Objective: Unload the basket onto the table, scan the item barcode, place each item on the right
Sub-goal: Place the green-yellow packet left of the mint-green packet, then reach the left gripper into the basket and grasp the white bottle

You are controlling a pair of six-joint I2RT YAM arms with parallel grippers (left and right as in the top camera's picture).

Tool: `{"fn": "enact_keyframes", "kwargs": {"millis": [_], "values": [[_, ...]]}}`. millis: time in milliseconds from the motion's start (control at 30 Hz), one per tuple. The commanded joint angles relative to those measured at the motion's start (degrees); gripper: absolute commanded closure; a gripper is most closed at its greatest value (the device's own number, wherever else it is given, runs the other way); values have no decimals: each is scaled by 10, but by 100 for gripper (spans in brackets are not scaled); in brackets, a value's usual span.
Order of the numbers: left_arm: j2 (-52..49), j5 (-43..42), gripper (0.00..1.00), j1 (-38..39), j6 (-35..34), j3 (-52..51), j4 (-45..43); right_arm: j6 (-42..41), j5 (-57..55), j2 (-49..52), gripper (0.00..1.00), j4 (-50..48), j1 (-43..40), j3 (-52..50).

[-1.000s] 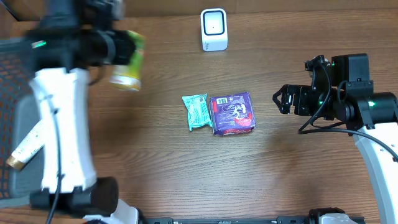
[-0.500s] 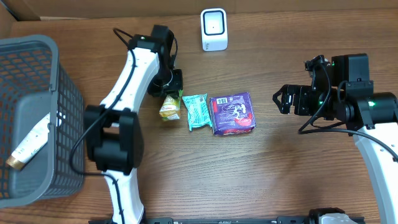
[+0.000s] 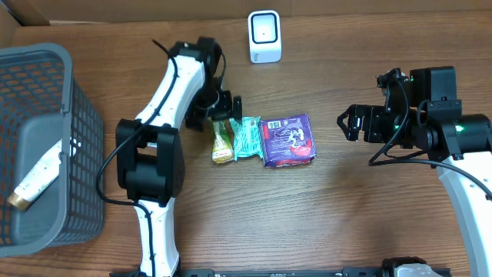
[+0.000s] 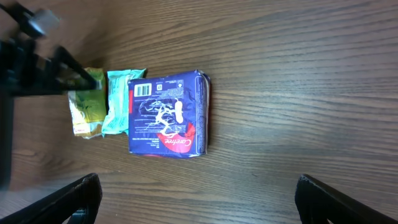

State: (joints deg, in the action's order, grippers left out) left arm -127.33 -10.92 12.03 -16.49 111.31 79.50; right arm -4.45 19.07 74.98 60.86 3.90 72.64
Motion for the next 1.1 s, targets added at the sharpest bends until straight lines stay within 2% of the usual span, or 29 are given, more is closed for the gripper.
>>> {"fn": "enact_keyframes", "kwargs": {"millis": [0,200,367,500,667,733,900,1067], "values": [[16,4,0,2,22,116,45,4,-2,1,0,-3,2,4],[48,135,0,-8,26,330,173,4,-2,1,0,-3,2,4],[139,140,1,-46,32,355,173,4,-2,1,0,-3,2,4],[214,144,0,-107,37,354,173,4,-2,1,0,-3,2,4],[296,181,0,-235,38,308,173,4,-2,1,0,-3,2,4],[318,188,1,-309,28,266,173,4,-2,1,0,-3,2,4],[321,188,0,-490,-76,166,168,4,-2,1,0,-3,2,4],[295,140,0,-589,-162,77,117,4,-2,1,0,-3,2,4]]}}
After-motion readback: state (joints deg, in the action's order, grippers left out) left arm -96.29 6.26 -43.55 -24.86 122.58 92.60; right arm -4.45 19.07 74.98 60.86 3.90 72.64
